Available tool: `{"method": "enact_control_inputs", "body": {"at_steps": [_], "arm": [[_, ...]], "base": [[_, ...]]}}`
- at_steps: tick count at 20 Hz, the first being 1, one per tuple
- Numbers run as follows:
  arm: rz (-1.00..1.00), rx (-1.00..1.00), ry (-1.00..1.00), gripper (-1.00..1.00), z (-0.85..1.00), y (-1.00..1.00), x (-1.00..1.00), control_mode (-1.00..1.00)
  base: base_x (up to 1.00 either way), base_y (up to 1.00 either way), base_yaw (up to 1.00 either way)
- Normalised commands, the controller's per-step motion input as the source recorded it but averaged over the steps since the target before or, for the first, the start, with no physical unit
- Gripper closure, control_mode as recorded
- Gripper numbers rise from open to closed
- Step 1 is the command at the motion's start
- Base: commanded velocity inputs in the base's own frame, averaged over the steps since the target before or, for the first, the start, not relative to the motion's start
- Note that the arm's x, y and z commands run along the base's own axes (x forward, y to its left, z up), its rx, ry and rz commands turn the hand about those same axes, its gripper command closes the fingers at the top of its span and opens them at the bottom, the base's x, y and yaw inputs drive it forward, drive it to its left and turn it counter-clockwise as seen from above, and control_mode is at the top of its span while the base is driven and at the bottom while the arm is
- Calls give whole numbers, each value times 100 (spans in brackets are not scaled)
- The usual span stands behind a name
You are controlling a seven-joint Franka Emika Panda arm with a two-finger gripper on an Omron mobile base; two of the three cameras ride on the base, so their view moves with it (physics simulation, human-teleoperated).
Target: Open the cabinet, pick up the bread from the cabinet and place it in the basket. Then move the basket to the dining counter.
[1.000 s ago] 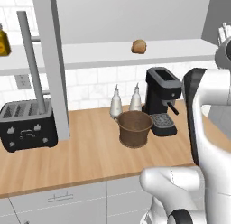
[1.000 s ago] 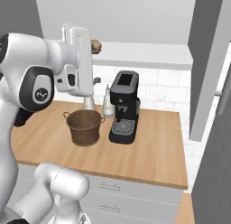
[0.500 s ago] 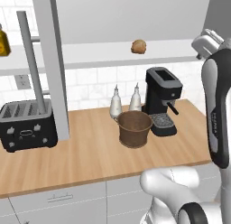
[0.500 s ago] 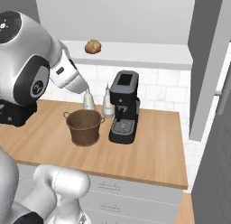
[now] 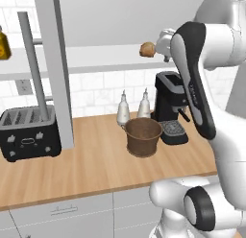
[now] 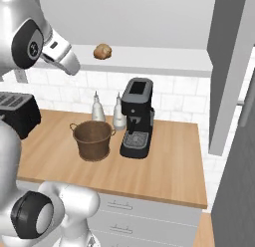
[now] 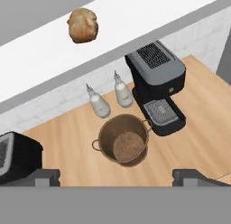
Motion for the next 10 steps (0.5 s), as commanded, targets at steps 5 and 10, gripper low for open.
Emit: {"method": "enact_control_inputs", "body": {"at_steps": [5, 10], "arm": [[12, 0, -3, -100, -34, 17, 93, -100], [14, -8, -5, -100, -8, -4, 76, -100]], "base": [[0, 0, 0], [0, 0, 0]]}}
